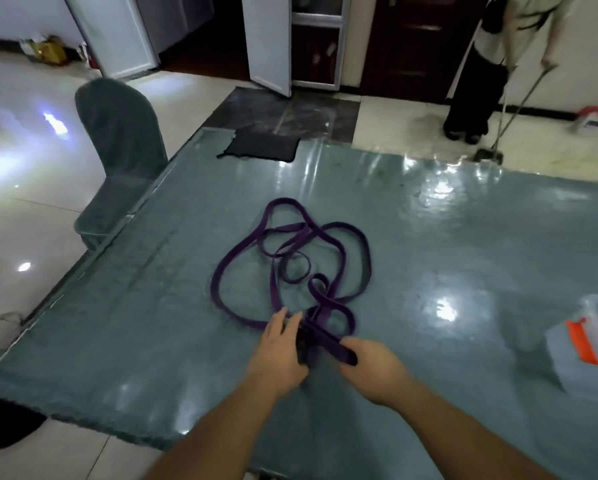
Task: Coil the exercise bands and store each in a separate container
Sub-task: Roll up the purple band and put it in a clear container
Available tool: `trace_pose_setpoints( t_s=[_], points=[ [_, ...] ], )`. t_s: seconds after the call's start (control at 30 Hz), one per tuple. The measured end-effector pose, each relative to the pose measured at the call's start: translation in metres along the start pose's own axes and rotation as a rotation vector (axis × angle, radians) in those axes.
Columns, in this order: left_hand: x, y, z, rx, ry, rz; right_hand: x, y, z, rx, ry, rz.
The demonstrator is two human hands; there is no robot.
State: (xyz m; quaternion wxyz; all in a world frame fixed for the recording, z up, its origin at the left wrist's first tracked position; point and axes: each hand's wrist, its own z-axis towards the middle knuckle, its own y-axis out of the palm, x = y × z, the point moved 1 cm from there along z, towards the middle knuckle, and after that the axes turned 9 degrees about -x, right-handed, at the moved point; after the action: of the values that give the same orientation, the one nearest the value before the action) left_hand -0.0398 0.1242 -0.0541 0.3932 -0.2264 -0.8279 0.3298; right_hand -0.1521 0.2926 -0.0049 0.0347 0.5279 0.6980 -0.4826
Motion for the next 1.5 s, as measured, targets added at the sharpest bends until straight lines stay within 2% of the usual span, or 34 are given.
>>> trace_pose_setpoints(
  t_s=[0.17,0.27,0.37,0.53,0.6,0.7,0.8,0.9,1.0,1.07,1.17,1.27,1.33,1.37,1.5],
  points=[
    [0.064,-0.012,0.013,0.101,0.245,0.033,-0.021,-0.071,-0.037,0.19,-0.208,0.166],
    [0.111,-0.016,0.012,0.206,0.375,-0.107,-0.031,-0.115,-0.065,0.283,-0.291,0.326],
    [0.149,-0.021,0.008,0.227,0.441,-0.26,-0.038,-0.155,-0.094,0.312,-0.402,0.518],
    [0.19,-0.031,0.003,0.237,0.447,-0.378,-0.041,-0.214,-0.131,0.439,-0.566,0.908],
    [0.208,-0.037,-0.001,0.273,0.446,-0.385,-0.041,-0.225,-0.141,0.436,-0.61,1.02],
    [0.228,-0.045,-0.007,0.291,0.452,-0.343,-0.041,-0.234,-0.152,0.372,-0.685,1.115],
    [0.24,-0.057,-0.013,0.311,0.384,-0.469,-0.037,-0.245,-0.157,0.336,-0.776,1.196],
    [0.251,-0.081,-0.02,0.426,0.348,-0.596,-0.019,-0.251,-0.148,0.426,-0.732,1.276],
    [0.264,-0.111,-0.027,0.417,0.326,-0.869,0.004,-0.232,-0.124,0.504,-0.521,1.158],
    [0.279,-0.131,-0.035,0.364,0.351,-1.083,0.015,-0.207,-0.104,0.393,-0.415,0.95],
    [0.306,-0.161,-0.052,0.226,0.392,-1.398,0.016,-0.172,-0.084,0.175,-0.355,0.634],
    [0.327,-0.188,-0.071,-0.008,0.408,-1.6,0.005,-0.154,-0.069,0.113,-0.386,0.593],
    [0.336,-0.206,-0.077,-0.101,0.449,-1.664,-0.005,-0.149,-0.059,0.176,-0.375,0.668],
    [0.338,-0.215,-0.079,-0.098,0.464,-1.664,-0.01,-0.149,-0.056,0.228,-0.349,0.689],
    [0.319,-0.24,-0.067,0.065,0.407,-1.486,-0.026,-0.161,-0.067,0.317,-0.411,0.712]
  ],
)
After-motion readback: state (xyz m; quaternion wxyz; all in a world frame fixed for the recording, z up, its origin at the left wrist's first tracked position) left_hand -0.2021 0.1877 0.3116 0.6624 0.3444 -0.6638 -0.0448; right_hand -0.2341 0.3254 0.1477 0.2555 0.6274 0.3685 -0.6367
